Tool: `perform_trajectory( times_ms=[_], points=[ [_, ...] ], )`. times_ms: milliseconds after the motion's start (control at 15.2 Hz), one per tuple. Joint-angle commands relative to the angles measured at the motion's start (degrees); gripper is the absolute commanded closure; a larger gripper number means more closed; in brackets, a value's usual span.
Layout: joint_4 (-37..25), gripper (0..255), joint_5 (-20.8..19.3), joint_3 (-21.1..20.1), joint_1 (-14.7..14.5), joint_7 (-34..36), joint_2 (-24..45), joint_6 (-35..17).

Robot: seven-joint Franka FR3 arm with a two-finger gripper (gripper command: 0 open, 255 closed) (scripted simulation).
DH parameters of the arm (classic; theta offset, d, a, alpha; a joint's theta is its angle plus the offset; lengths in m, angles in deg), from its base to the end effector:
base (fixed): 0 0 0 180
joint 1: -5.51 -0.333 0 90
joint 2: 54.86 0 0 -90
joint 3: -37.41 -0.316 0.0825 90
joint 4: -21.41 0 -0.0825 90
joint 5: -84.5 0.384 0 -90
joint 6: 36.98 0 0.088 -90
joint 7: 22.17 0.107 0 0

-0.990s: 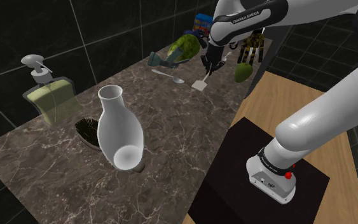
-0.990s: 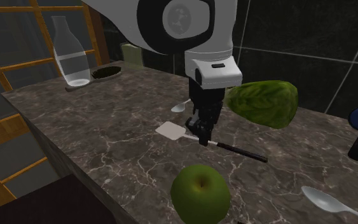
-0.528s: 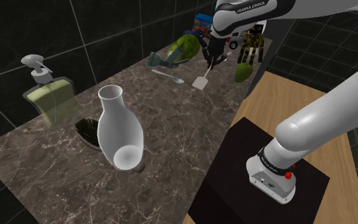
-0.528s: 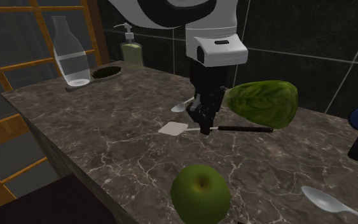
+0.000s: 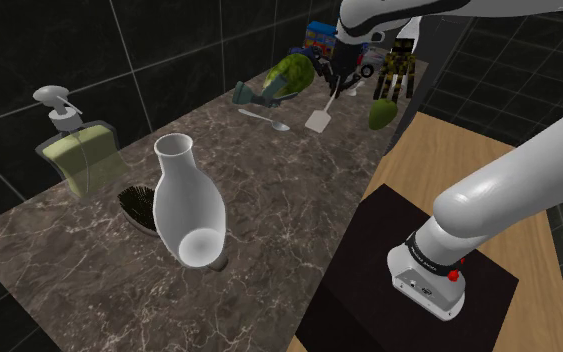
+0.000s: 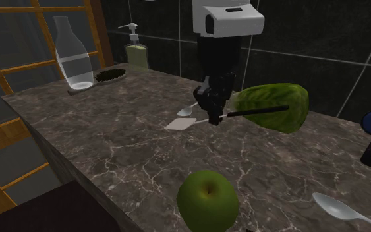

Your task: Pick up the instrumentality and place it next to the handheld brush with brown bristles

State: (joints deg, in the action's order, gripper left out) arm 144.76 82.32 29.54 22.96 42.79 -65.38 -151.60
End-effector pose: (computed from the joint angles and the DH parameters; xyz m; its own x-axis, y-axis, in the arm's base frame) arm 0.4940 -0.0831 0.4808 0.2788 -0.9580 0.0666 -0.9601 -0.2795 -0.0008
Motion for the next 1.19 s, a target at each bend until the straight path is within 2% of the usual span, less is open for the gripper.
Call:
perform_trajectory(
  times_ms=[0, 264, 726, 1122],
  points=[
    [-1.4, 255, 0.1, 0.0, 0.0, 0.0, -0.2, 1.6],
    [-3.9, 255, 0.2, 0.0, 0.0, -0.2, -0.7, 4.6],
    [4.6, 255, 2.9, -4.6, -3.9, 6.7, -9.8, 5.4],
    [9.2, 255, 6.2, -9.2, -7.6, 13.2, -16.0, 6.9]
  ],
)
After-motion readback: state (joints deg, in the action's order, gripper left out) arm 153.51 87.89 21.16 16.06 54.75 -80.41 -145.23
